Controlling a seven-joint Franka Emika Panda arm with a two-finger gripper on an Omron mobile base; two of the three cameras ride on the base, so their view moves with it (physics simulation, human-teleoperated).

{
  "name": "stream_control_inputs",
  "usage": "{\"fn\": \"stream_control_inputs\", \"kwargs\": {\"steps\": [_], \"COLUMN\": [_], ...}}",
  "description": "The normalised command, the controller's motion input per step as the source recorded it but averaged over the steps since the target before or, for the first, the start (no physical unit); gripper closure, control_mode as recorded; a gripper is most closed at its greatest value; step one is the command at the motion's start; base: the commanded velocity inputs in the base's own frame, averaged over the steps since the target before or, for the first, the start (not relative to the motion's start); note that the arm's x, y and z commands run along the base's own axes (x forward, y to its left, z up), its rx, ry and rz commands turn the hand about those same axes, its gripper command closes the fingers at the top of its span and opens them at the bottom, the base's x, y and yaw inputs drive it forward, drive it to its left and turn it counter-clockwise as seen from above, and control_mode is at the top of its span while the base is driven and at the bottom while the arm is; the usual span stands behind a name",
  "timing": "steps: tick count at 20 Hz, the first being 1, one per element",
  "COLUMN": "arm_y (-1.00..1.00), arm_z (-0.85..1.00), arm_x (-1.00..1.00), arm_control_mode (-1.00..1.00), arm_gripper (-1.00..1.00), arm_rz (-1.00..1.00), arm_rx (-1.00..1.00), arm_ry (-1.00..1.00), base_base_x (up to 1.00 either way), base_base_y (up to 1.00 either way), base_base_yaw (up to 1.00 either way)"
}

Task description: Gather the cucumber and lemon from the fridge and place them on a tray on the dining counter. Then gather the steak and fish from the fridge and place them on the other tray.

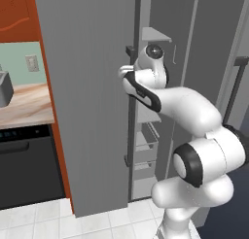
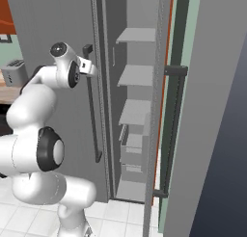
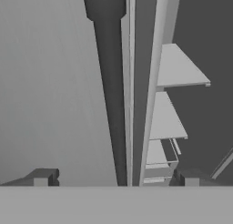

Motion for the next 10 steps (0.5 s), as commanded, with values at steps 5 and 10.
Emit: {"fn": "stream_control_inputs", "kwargs": {"steps": [5,10], "arm_y": [0.0,0.0], "arm_z": [-0.12,-0.11], "arm_x": [0.29,0.3], "arm_control_mode": [-1.0,-1.0], "arm_gripper": [-1.0,-1.0], "arm_rz": [0.0,0.0], "arm_rx": [0.0,0.0], "arm_ry": [0.0,0.0], "base_base_x": [0.0,0.0], "base_base_y": [0.0,0.0], "base_base_yaw": [0.0,0.0]}}
